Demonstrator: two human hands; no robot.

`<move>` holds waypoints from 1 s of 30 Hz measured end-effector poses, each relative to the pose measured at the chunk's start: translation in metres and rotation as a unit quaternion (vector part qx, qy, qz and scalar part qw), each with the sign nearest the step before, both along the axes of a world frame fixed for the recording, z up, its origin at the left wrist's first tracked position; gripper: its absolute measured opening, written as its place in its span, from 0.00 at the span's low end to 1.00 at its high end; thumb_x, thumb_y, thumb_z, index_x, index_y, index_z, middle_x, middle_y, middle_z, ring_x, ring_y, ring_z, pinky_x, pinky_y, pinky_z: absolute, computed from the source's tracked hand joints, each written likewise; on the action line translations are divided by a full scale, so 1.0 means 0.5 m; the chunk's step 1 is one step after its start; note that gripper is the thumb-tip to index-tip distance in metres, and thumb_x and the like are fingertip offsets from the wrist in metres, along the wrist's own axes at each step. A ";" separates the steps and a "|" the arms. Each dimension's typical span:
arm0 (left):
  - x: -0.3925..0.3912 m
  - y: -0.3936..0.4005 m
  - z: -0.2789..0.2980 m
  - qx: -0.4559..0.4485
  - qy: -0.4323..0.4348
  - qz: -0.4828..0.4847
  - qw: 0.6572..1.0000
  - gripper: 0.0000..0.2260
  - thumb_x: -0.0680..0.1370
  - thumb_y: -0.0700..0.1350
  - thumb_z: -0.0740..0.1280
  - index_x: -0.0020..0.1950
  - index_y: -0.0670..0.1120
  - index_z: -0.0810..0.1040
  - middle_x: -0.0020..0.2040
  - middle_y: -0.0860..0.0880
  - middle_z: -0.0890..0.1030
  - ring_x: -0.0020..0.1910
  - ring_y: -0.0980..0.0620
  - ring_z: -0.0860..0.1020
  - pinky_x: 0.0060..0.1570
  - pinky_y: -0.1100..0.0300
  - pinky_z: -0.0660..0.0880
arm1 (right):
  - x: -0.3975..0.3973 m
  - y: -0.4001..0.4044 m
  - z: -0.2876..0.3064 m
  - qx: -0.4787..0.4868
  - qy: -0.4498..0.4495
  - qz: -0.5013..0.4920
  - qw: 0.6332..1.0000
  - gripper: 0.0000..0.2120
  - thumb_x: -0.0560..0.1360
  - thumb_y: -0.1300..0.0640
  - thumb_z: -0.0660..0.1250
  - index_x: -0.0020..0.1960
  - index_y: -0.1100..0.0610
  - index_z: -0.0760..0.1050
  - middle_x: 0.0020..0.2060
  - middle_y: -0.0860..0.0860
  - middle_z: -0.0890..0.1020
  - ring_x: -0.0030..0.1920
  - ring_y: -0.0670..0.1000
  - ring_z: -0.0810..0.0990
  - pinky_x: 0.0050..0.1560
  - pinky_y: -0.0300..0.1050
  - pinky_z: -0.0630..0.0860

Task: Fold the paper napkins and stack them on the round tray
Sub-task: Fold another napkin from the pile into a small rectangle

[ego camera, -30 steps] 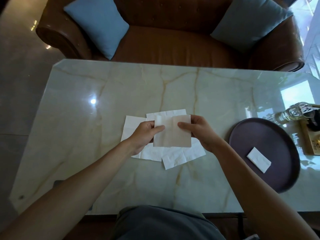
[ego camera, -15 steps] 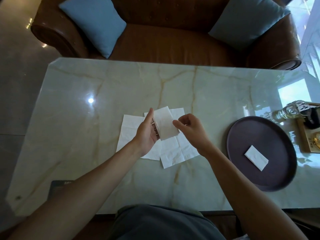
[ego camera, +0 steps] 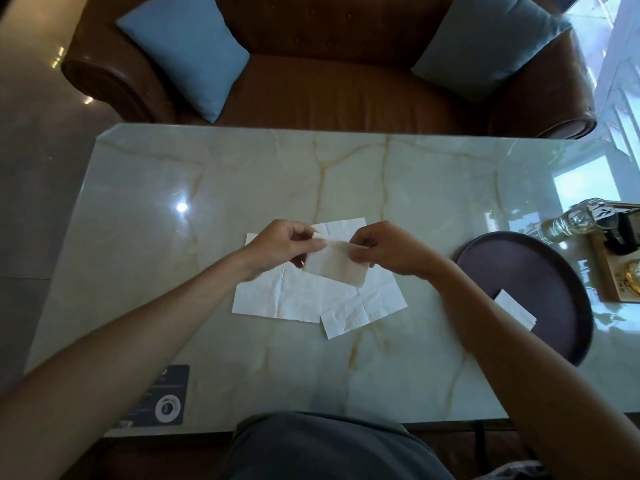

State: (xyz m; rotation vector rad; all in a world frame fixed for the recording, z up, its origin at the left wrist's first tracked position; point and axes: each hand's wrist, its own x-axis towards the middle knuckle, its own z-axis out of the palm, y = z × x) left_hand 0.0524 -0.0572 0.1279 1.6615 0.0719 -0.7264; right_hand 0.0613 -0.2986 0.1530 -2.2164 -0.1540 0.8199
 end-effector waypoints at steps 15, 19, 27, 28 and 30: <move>0.001 -0.014 0.012 0.073 -0.086 -0.089 0.990 0.13 0.84 0.48 0.65 0.51 0.40 0.84 0.44 0.37 0.83 0.40 0.51 0.80 0.47 0.50 0.82 | -0.004 0.008 0.016 0.014 -0.024 -0.017 0.999 0.08 0.79 0.57 0.69 0.46 0.60 0.85 0.41 0.56 0.85 0.40 0.49 0.79 0.47 0.47 0.76; -0.004 -0.016 0.004 0.050 -0.068 -0.074 0.994 0.12 0.84 0.47 0.65 0.54 0.41 0.85 0.47 0.45 0.86 0.42 0.53 0.82 0.46 0.54 0.81 | -0.032 -0.053 -0.008 0.064 0.014 -0.134 0.989 0.09 0.80 0.60 0.69 0.45 0.62 0.84 0.37 0.54 0.84 0.36 0.49 0.80 0.48 0.52 0.78; -0.013 -0.139 -0.010 0.015 -0.035 -0.170 0.985 0.11 0.84 0.48 0.65 0.54 0.43 0.85 0.50 0.41 0.85 0.45 0.52 0.82 0.47 0.52 0.82 | -0.181 -0.122 -0.074 0.321 0.177 -0.327 0.871 0.16 0.79 0.51 0.70 0.63 0.59 0.79 0.55 0.53 0.85 0.57 0.53 0.84 0.60 0.52 0.80; -0.012 -0.162 -0.012 0.017 -0.033 -0.182 0.983 0.11 0.84 0.48 0.65 0.54 0.44 0.85 0.50 0.42 0.85 0.44 0.52 0.82 0.47 0.54 0.82 | -0.193 -0.133 -0.080 0.335 0.177 -0.341 0.861 0.12 0.80 0.55 0.68 0.61 0.59 0.80 0.53 0.52 0.85 0.55 0.52 0.84 0.59 0.51 0.80; -0.008 -0.210 -0.018 0.019 -0.025 -0.195 0.980 0.11 0.84 0.48 0.65 0.54 0.44 0.85 0.50 0.42 0.85 0.44 0.53 0.82 0.45 0.56 0.81 | -0.208 -0.164 -0.091 0.352 0.163 -0.381 0.839 0.10 0.80 0.60 0.68 0.60 0.61 0.81 0.51 0.53 0.86 0.52 0.52 0.84 0.59 0.51 0.78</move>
